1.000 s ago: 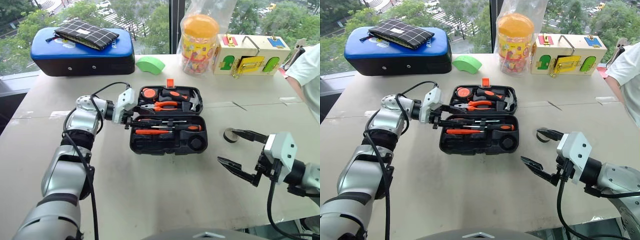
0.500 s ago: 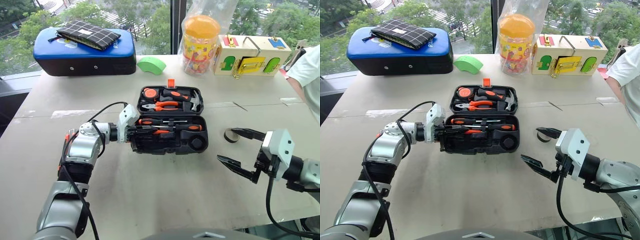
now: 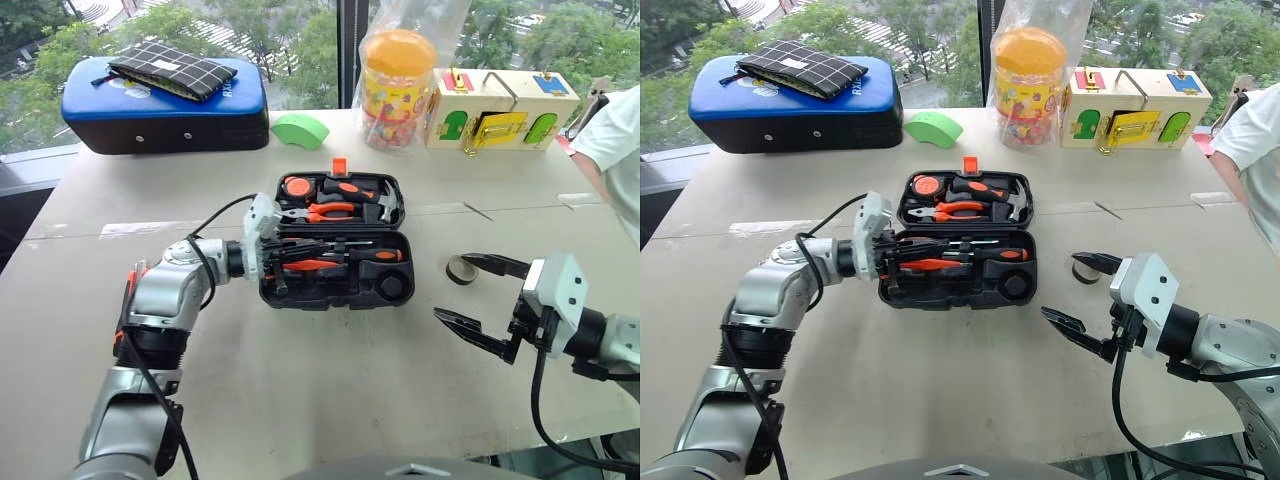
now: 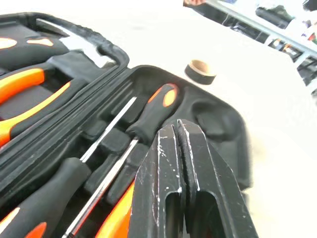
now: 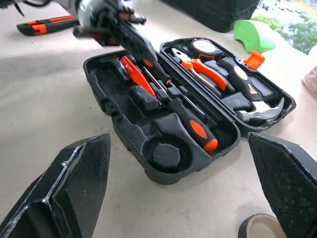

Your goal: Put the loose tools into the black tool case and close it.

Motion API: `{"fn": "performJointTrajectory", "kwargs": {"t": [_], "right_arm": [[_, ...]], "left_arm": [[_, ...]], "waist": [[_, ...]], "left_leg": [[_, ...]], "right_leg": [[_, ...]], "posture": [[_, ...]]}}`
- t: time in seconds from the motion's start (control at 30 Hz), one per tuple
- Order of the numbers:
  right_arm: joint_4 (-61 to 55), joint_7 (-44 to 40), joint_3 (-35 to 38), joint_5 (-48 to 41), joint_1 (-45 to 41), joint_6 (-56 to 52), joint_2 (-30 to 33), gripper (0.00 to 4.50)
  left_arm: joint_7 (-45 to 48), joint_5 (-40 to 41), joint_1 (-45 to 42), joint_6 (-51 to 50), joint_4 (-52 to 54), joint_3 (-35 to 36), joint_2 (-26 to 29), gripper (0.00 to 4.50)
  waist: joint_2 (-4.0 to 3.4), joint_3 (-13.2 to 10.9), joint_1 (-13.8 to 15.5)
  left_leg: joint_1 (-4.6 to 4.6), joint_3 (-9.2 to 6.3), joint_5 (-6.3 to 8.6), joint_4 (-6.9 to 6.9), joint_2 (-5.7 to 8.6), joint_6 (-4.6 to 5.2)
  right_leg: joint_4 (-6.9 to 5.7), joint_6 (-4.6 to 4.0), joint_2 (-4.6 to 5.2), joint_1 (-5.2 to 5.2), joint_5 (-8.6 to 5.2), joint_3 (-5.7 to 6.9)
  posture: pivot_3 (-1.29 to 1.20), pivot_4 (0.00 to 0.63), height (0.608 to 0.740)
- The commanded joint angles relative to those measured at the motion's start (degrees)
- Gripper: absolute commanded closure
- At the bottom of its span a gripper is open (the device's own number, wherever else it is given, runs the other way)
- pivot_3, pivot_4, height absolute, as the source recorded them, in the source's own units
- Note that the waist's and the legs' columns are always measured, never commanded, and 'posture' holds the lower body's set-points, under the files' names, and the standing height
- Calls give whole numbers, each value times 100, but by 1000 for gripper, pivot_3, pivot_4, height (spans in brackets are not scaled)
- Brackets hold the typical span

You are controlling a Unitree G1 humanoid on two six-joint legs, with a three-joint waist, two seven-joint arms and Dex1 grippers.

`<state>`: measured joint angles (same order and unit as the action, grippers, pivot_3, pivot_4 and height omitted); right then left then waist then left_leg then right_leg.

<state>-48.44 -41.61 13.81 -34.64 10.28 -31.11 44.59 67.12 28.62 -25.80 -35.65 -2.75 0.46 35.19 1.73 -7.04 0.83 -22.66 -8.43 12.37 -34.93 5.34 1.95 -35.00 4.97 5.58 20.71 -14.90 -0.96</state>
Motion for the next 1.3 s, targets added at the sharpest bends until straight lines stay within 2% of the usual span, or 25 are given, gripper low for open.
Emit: {"fn": "performJointTrajectory", "kwargs": {"t": [0.03, 0.27, 0.43, 0.7, 0.77, 0.9, 1.0, 1.07, 1.17, 1.2, 1.23, 1.27, 1.3], "right_arm": [[-92, -1, 30, -66, 18, 58, -6, 0], [-85, -55, 3, -75, 26, 94, -14, 0], [-79, -88, 40, -84, 57, 101, 6, 0], [-97, -93, 64, -89, 120, 99, 12, 0], [-99, -94, 60, -91, 127, 102, 11, 0], [13, -177, -29, -146, -39, 127, 18, 0], [280, -349, -297, -60, -324, 244, -2, 0], [498, -453, -543, -16, -616, 317, -62, 0], [841, -646, -897, 91, -1013, 461, -144, 0], [942, -716, -984, 118, -1110, 510, -162, 0], [1048, -791, -1059, 133, -1214, 551, -180, 0], [1144, -861, -1113, 138, -1300, 584, -194, 0], [1247, -946, -1169, 151, -1380, 630, -198, 0]], "left_arm": [[8, -175, 46, 48, 132, -101, 278, 4454], [-763, -1198, -151, 609, -677, -512, 240, 4454], [-777, -1322, -102, 678, -776, -637, 212, 4454], [-641, -1511, 110, 1370, -1172, -682, 163, 4454], [-604, -1241, 176, 1490, -1154, -417, 45, 4454], [-1161, 344, 289, 101, -548, 1146, -217, 4454], [-2012, 985, 515, -605, -299, 2171, -269, 4454], [-2723, 1009, 713, -606, -130, 2779, -289, 4454], [-3630, 479, 1140, -136, 136, 3323, -173, 4454], [-3797, 353, 1306, -11, 280, 3438, -129, 3947], [-4000, 277, 1481, 22, 520, 3573, -113, 3656], [-4199, 237, 1639, -13, 772, 3683, -117, 3121], [-4431, 228, 1816, -93, 1114, 3805, -159, 2814]], "waist": [[1, 0, 11], [0, 0, 40], [6, 5, 34], [-8, 32, 19], [-17, 38, 16], [-13, 31, 3], [-4, 29, -26], [-5, 28, -42], [-5, 29, -17], [-7, 27, -12], [-7, 24, -1], [-8, 23, 13], [-2, 21, 42]], "left_leg": [[0, 0, 0, 0, 0, 0], [0, 1, 0, 0, 2, 0], [-1, 4, 1, 0, 3, 0], [0, 4, 1, 1, 3, 0], [1, 4, 1, 1, 3, 0], [0, 2, 1, 1, 3, 1], [0, -3, 1, 0, -1, 1], [2, -1, 1, -2, -4, 0], [6, 3, 1, -1, -3, 0], [6, 4, 1, 0, -3, -1], [6, 5, 1, 1, -3, -2], [5, 5, 1, 2, -3, -3], [4, 4, 1, 2, -2, -3]], "right_leg": [[0, 0, 0, 0, 0, 0], [2, 0, 2, 0, 0, -2], [3, 0, 6, 0, 0, -5], [2, 0, 26, 0, 0, -4], [2, 0, 26, 0, 0, -4], [1, 0, 25, 0, 0, -1], [-1, 1, 15, 1, 0, 3], [-2, 1, -1, 1, 0, 1], [-2, 0, 1, 0, 0, -5], [-1, 0, 1, 1, 0, -6], [-1, -1, 1, 1, 1, -7], [0, -2, 2, 1, 1, -9], [0, -3, 4, 1, 1, -7]], "posture": [[0, 150, 740], [0, 150, 740], [0, 150, 740], [0, 150, 740], [0, 150, 740], [0, 150, 740], [0, 150, 740], [0, 150, 740], [0, 150, 740], [0, 150, 740], [0, 150, 740], [0, 150, 740], [0, 150, 740]]}}
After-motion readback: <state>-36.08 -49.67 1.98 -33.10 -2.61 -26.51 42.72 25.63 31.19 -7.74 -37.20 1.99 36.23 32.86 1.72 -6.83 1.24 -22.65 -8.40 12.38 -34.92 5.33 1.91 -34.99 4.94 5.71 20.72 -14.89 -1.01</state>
